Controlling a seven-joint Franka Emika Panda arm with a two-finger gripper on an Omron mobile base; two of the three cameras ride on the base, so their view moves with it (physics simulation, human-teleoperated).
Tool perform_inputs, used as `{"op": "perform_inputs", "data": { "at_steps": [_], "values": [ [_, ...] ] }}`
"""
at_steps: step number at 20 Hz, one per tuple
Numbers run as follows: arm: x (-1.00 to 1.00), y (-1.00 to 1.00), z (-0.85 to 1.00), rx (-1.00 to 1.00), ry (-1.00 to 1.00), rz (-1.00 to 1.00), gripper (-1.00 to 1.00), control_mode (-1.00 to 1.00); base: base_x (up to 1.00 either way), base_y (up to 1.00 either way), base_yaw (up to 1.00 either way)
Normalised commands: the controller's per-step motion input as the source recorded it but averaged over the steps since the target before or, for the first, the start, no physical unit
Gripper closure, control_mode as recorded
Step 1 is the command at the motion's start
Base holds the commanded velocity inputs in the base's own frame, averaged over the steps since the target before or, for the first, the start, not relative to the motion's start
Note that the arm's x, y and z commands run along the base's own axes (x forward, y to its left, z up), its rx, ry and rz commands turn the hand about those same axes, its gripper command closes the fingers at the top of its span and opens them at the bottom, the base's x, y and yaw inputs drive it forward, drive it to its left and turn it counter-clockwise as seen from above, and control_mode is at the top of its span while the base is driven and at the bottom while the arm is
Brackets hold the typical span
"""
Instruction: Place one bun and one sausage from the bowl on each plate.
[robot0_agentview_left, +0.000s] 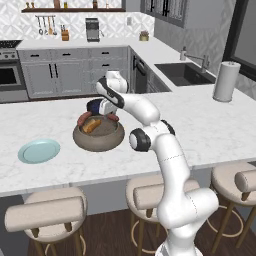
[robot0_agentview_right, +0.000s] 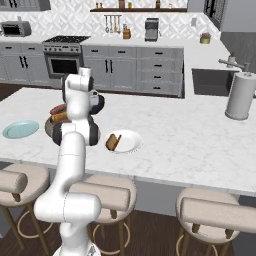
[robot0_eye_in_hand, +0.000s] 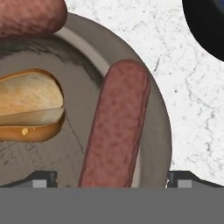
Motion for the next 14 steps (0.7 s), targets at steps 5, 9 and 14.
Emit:
{"op": "perform_inputs", "data": {
  "at_steps": [5, 9, 14],
  "values": [
    [0.0, 0.0, -0.01, 0.0, 0.0, 0.0, -1.0, -1.0, 0.0, 0.0, 0.0],
    [0.0, 0.0, 0.0, 0.0, 0.0, 0.0, 1.0, -1.0, 0.0, 0.0, 0.0],
    [0.0, 0.0, 0.0, 0.0, 0.0, 0.0, 1.0, -1.0, 0.0, 0.0, 0.0]
  ]
}}
